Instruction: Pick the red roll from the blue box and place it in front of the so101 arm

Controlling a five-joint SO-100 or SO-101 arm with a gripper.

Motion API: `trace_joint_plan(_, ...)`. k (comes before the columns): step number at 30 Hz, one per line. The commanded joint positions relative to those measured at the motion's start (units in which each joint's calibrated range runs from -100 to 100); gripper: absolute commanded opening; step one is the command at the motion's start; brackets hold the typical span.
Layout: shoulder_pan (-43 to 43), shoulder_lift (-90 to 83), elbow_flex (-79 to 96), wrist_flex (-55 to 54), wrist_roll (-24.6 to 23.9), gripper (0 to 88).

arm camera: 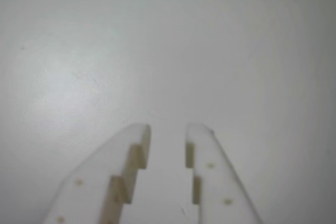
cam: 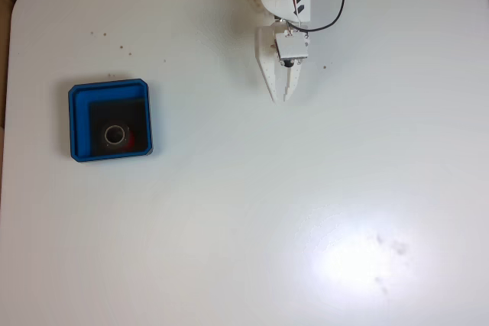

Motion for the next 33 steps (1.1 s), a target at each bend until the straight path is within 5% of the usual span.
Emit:
trace_joint_plan(1, 0.05, -3.06, 0.9, -1.17, 0.17, 0.5)
trace_joint_plan(14, 1.52, -2.98, 0.9, -1.17, 0.0, 0.5)
trace_joint_plan(25, 35.61, -2.98, 0.9, -1.17, 0.17, 0.5)
trace_joint_plan(33, 51.25, -2.98, 0.9, -1.17, 0.26, 0.5)
